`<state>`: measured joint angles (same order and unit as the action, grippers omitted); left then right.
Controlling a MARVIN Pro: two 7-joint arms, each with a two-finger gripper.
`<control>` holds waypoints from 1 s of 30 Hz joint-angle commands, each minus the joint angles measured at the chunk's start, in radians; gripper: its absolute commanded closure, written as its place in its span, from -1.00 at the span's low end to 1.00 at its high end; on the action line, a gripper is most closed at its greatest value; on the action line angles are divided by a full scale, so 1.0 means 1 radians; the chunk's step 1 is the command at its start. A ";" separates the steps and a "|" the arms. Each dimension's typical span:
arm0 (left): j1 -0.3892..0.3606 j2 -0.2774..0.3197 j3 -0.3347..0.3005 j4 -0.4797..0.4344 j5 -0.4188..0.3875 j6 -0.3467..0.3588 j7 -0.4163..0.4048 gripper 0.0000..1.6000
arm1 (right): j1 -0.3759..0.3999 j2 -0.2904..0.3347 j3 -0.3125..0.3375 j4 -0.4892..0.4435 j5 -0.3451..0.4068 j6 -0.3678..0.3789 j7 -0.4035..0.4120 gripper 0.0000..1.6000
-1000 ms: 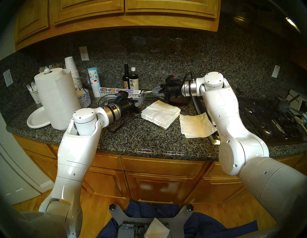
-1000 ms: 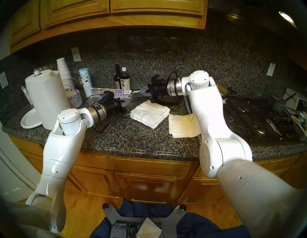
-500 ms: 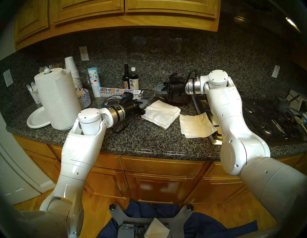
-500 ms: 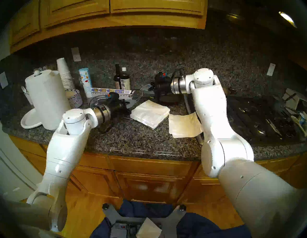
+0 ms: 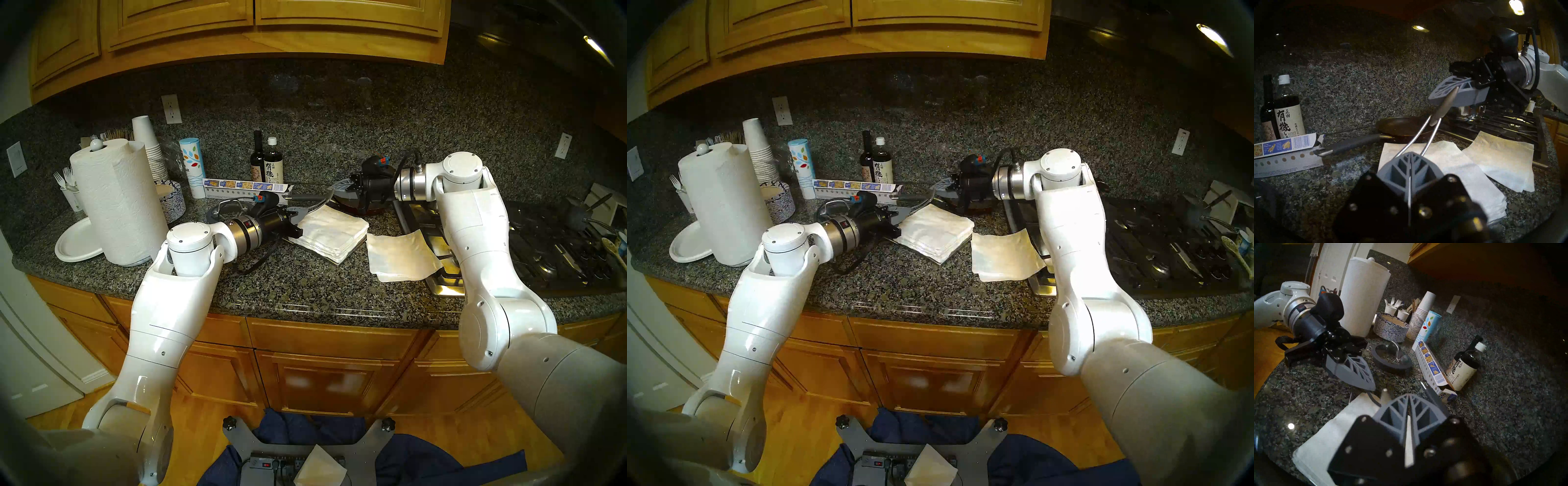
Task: Take napkin out of napkin holder
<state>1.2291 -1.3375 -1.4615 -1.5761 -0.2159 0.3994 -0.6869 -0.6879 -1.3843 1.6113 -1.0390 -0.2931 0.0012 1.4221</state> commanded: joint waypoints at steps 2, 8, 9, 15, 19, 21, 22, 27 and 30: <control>-0.049 -0.012 0.009 -0.004 0.001 -0.012 -0.002 1.00 | -0.009 0.036 0.038 -0.086 0.006 0.021 -0.008 0.59; -0.052 -0.013 0.012 -0.003 0.000 -0.011 -0.003 1.00 | -0.014 0.055 0.063 -0.123 0.010 0.024 -0.014 0.58; -0.053 -0.013 0.013 -0.004 0.000 -0.011 -0.003 1.00 | -0.013 0.059 0.068 -0.130 0.011 0.026 -0.013 0.59; -0.061 -0.016 0.012 -0.018 0.000 -0.016 -0.002 1.00 | -0.020 0.081 0.099 -0.180 0.015 0.035 -0.009 0.58; -0.072 -0.009 -0.012 -0.043 -0.004 -0.023 0.004 1.00 | -0.028 0.090 0.115 -0.208 0.017 0.041 -0.006 0.58; -0.074 -0.005 -0.028 -0.058 -0.007 -0.027 0.008 1.00 | -0.035 0.092 0.122 -0.220 0.018 0.046 -0.004 0.58; -0.075 -0.002 -0.036 -0.067 -0.007 -0.028 0.009 1.00 | -0.038 0.093 0.126 -0.225 0.018 0.047 -0.005 0.58; -0.067 0.007 -0.073 -0.109 -0.012 -0.028 0.021 1.00 | -0.057 0.092 0.139 -0.254 0.019 0.060 -0.002 0.59; -0.055 0.015 -0.088 -0.128 -0.014 -0.024 0.024 1.00 | -0.068 0.089 0.145 -0.269 0.020 0.067 -0.003 0.59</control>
<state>1.2027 -1.3356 -1.5043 -1.6271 -0.2167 0.3865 -0.6686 -0.7562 -1.2987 1.7346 -1.2439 -0.2873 0.0544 1.4206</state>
